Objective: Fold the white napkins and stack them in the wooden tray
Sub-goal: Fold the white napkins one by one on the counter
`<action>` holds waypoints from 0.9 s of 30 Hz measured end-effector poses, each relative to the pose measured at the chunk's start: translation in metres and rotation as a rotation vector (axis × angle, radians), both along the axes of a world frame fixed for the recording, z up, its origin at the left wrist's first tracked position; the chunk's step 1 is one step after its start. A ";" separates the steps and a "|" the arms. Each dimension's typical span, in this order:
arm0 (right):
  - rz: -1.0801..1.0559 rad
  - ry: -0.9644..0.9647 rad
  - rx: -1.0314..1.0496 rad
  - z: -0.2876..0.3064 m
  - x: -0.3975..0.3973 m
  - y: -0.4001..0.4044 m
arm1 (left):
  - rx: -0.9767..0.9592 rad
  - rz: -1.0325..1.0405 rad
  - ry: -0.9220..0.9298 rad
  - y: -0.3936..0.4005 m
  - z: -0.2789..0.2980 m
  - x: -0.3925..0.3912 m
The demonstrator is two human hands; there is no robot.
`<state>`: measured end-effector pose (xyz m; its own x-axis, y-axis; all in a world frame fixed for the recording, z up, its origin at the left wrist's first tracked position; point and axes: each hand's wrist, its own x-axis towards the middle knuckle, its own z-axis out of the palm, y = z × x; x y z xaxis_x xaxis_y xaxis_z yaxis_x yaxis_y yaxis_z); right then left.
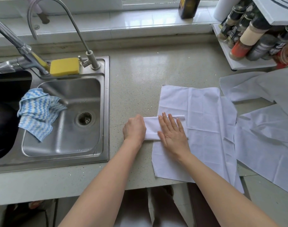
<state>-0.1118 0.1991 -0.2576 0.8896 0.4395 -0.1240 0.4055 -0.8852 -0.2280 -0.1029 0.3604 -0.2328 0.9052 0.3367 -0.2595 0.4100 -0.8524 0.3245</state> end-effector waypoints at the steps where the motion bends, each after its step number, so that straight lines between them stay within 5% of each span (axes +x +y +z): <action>1: -0.009 0.008 -0.021 -0.004 -0.001 -0.001 | -0.011 0.006 -0.003 0.000 0.001 0.000; 5: -0.020 0.021 -0.076 -0.007 0.000 -0.001 | 0.055 0.052 -0.208 0.000 0.009 -0.011; 8: -0.027 0.010 -0.082 -0.006 -0.001 0.001 | 0.120 -0.282 -0.483 -0.011 0.004 -0.019; 10: -0.027 0.019 -0.090 -0.007 0.000 0.000 | 0.104 -0.560 -0.280 -0.017 -0.008 -0.025; 12: -0.019 0.038 -0.077 -0.007 0.001 -0.002 | 0.087 -0.582 -0.072 -0.012 -0.022 -0.029; 18: -0.133 0.074 -0.070 0.002 0.007 -0.028 | 0.092 -0.591 -0.005 0.015 -0.024 -0.032; 24: -0.057 -0.003 -0.160 0.026 0.028 -0.023 | 0.074 -0.366 -0.061 0.013 0.016 -0.016; 27: 0.040 -0.063 -0.213 0.041 0.049 -0.022 | 0.019 -0.167 0.080 0.001 0.031 0.006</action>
